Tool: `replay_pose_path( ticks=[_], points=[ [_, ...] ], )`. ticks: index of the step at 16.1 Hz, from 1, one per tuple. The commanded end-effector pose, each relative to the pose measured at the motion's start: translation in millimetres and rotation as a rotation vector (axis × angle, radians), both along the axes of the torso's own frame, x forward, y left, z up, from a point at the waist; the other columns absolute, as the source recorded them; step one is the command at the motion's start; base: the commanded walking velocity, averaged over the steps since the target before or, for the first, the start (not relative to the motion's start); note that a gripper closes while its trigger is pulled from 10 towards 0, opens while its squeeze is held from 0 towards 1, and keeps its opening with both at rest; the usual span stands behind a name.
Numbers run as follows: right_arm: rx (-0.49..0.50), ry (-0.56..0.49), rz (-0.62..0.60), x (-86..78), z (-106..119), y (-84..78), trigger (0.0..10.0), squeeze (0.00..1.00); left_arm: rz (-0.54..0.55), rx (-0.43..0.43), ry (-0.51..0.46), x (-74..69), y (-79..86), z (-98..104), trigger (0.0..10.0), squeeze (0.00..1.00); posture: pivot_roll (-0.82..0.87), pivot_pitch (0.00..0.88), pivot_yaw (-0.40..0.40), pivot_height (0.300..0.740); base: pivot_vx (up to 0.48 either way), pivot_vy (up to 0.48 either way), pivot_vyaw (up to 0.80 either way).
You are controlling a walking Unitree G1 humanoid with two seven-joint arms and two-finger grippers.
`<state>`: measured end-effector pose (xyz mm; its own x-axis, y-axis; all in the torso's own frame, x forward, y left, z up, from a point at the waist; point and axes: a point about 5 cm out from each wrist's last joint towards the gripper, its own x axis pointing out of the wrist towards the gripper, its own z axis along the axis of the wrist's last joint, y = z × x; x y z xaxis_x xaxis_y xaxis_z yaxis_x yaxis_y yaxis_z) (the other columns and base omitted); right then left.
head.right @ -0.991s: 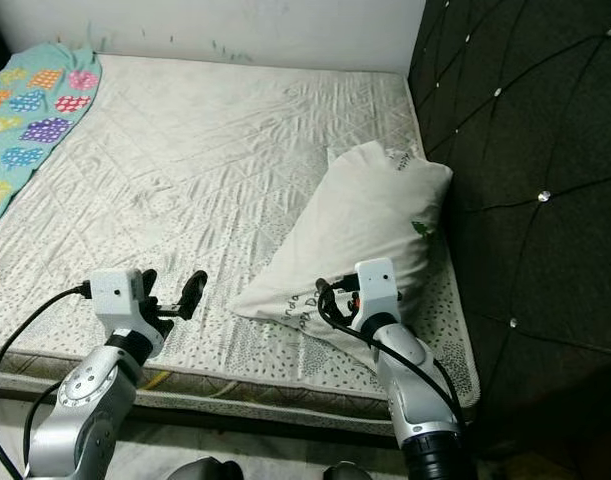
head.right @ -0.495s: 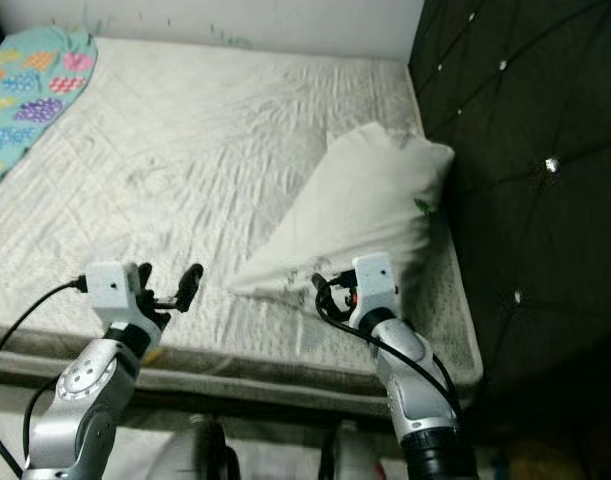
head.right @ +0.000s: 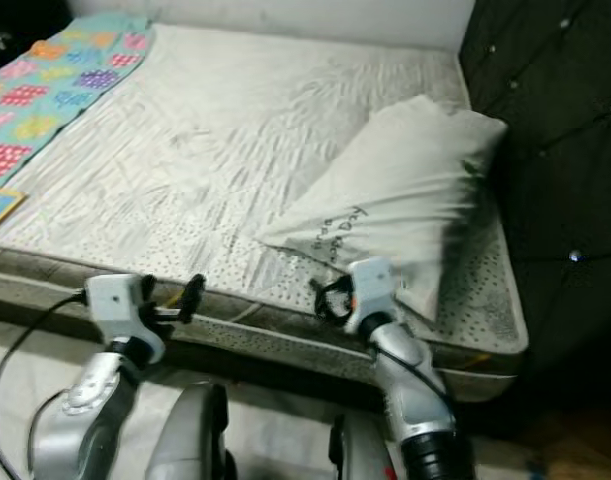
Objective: Clean up the room
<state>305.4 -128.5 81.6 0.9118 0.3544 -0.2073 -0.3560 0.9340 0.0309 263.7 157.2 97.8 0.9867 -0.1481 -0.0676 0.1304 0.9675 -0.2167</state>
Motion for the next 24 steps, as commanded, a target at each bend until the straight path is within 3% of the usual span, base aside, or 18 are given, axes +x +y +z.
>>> replay_pose_path(
  ticks=[1,11,24],
  points=[
    [-0.011,-0.025,-0.017,2.7,5.6,-7.9,10.0,0.00,-0.015,-0.008,-0.033,3.4,-4.8,8.3,10.0,0.00,-0.04,0.118,-0.005,0.608,0.000,0.000,0.00],
    [0.010,-0.039,-0.010,1.8,8.3,-7.0,10.0,0.00,-0.035,-0.043,-0.047,-1.1,-8.2,8.3,10.0,0.00,-0.04,0.127,-0.019,0.588,0.000,0.000,0.00],
    [0.017,-0.040,-0.036,2.2,8.2,-7.9,10.0,0.00,-0.047,-0.042,-0.047,-1.0,-6.4,10.1,10.0,0.00,-0.04,0.161,-0.011,0.588,0.411,0.000,0.00]
  ],
)
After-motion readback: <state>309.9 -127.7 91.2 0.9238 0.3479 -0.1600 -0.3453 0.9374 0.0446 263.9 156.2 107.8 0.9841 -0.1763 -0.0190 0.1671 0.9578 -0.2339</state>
